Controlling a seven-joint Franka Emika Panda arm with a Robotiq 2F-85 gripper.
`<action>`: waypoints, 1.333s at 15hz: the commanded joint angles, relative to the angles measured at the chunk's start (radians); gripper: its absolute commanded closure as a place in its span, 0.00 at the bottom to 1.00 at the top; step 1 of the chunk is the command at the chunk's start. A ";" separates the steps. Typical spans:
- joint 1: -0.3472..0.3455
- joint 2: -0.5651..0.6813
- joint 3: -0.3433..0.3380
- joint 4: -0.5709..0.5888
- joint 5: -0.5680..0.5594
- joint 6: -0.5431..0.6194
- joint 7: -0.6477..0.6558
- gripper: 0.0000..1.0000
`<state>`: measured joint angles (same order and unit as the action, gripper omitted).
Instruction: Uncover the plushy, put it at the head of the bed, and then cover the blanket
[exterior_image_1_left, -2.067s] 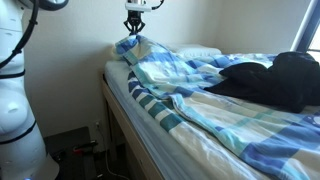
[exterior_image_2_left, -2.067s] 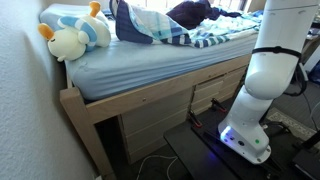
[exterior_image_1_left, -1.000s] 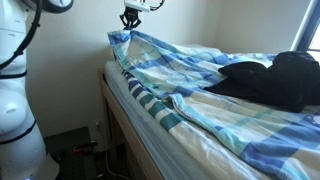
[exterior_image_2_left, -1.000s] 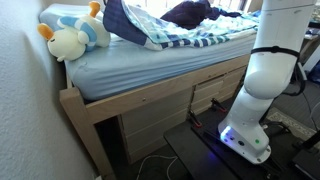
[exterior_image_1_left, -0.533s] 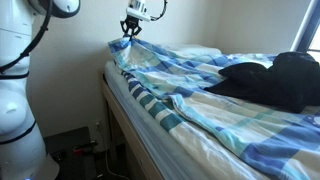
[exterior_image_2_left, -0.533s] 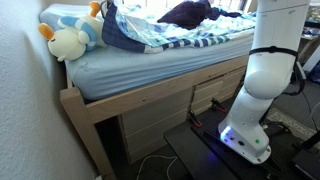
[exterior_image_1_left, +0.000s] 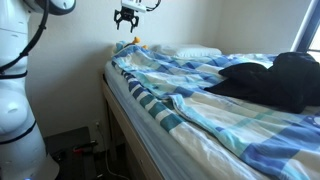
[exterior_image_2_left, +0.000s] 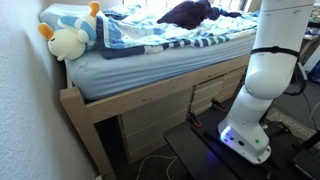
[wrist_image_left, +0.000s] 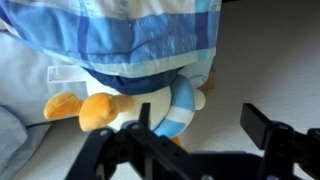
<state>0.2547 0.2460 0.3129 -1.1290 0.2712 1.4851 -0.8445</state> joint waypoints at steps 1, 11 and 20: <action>0.000 -0.038 -0.005 0.026 -0.041 -0.013 -0.020 0.00; 0.002 -0.121 -0.033 -0.029 -0.546 0.053 0.008 0.00; -0.001 -0.100 -0.041 -0.007 -0.618 0.031 0.027 0.00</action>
<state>0.2539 0.1458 0.2722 -1.1365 -0.3472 1.5160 -0.8177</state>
